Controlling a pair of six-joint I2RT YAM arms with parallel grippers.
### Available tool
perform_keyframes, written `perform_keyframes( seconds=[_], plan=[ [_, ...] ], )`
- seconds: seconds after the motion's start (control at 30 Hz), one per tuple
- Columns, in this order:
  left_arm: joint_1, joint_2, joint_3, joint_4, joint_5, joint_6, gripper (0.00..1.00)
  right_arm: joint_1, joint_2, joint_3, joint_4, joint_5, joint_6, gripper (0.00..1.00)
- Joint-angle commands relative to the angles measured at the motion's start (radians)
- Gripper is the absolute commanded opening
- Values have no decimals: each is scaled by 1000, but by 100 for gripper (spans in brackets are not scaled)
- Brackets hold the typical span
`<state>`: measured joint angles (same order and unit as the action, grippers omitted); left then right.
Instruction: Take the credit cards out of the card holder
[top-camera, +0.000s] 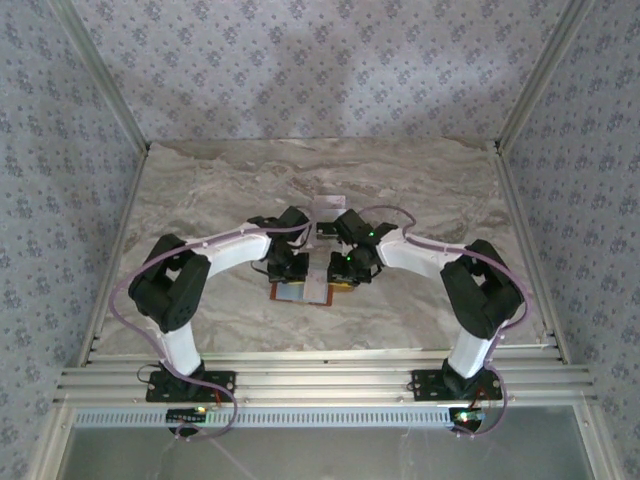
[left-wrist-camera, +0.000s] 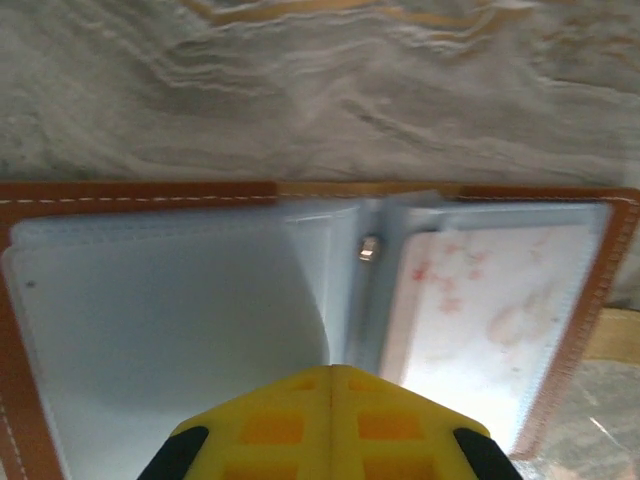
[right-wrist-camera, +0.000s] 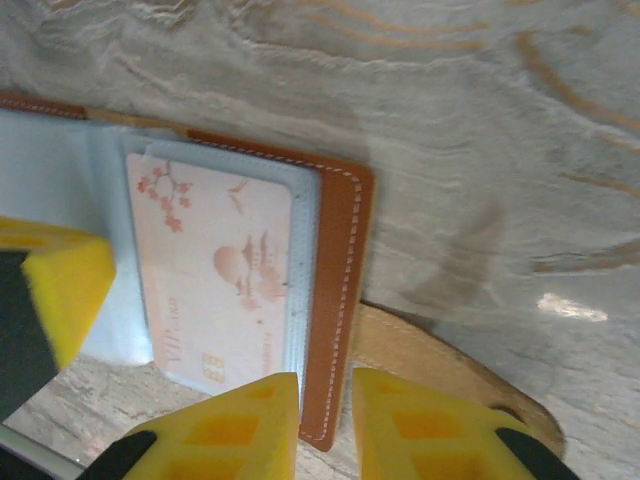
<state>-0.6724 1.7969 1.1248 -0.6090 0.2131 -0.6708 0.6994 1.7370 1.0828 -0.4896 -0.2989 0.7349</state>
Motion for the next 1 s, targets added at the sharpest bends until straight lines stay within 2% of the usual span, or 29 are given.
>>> perform_keyframes(
  seconds=[0.0, 0.27, 0.6, 0.97],
  plan=[
    [15, -1, -45, 46, 60, -10, 3, 6, 33, -8, 31, -21, 37, 25],
    [17, -12, -101, 84, 71, -41, 3, 0, 103, 5, 59, -34, 32, 27],
    [17, -91, -66, 55, 54, -53, 8, -5, 130, 37, 12, 10, -17, 23],
    [17, -70, -43, 102, 136, -82, 13, -13, 131, 49, 9, 16, -28, 22]
  ],
)
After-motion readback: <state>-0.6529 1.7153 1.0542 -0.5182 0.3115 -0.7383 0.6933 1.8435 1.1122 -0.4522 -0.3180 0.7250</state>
